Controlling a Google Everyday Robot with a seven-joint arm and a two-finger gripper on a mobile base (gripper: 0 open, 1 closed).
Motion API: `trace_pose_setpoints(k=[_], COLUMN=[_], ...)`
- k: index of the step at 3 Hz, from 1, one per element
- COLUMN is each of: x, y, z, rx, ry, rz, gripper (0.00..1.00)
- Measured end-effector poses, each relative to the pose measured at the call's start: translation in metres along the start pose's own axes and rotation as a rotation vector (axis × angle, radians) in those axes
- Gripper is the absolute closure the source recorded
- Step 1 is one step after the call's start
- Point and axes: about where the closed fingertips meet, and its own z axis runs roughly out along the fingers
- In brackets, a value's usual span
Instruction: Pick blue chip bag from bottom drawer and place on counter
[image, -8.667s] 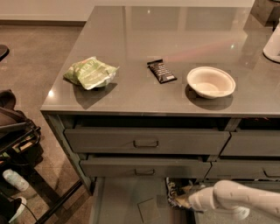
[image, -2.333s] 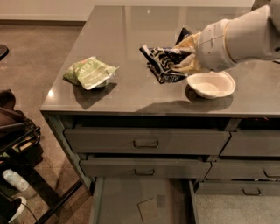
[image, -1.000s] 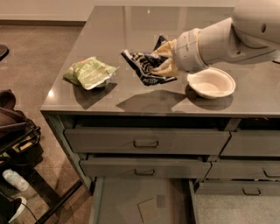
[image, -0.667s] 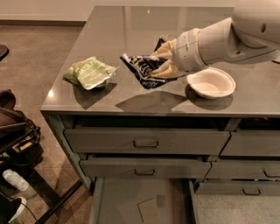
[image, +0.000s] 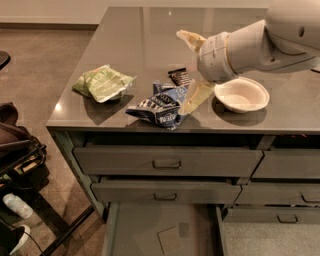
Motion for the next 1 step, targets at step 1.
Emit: trace_pose_setpoints(k=[1], x=[0.0], y=[0.0], z=[0.0], rx=[0.0], ry=[0.0], rz=[0.0], gripper=[0.0])
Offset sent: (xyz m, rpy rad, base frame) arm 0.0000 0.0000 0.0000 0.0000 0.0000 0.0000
